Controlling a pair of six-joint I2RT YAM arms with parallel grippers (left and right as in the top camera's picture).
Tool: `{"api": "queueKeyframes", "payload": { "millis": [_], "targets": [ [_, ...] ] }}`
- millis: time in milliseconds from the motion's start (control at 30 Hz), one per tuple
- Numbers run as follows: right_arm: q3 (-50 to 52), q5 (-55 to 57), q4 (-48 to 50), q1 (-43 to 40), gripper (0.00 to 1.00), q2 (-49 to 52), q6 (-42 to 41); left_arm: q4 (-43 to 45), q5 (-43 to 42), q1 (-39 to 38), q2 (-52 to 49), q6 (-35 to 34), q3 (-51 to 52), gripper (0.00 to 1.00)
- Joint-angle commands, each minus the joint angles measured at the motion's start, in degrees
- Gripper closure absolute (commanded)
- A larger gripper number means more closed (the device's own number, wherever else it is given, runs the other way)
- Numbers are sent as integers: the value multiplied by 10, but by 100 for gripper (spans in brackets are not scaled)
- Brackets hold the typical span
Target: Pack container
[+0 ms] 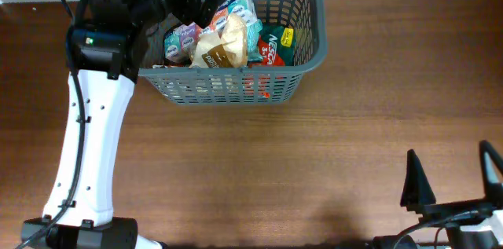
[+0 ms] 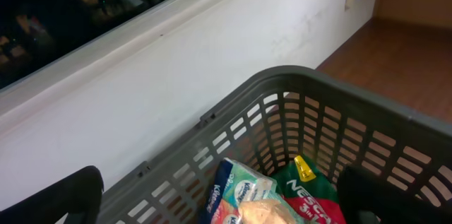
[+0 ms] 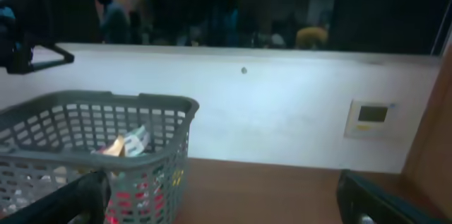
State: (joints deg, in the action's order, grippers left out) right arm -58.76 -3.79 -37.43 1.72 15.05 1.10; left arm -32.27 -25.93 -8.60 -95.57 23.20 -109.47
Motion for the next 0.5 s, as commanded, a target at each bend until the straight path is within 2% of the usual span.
{"api": "queueKeyframes", "payload": {
  "millis": [0, 233, 467],
  "targets": [
    [15, 26, 33, 5, 1, -2, 2, 1, 2, 1, 6, 7, -8, 1],
    [45, 34, 143, 5, 1, -2, 3, 1, 2, 1, 6, 7, -8, 1],
    [62, 12, 152, 5, 1, -6, 3, 1, 3, 1, 6, 7, -8, 1]
  ]
}}
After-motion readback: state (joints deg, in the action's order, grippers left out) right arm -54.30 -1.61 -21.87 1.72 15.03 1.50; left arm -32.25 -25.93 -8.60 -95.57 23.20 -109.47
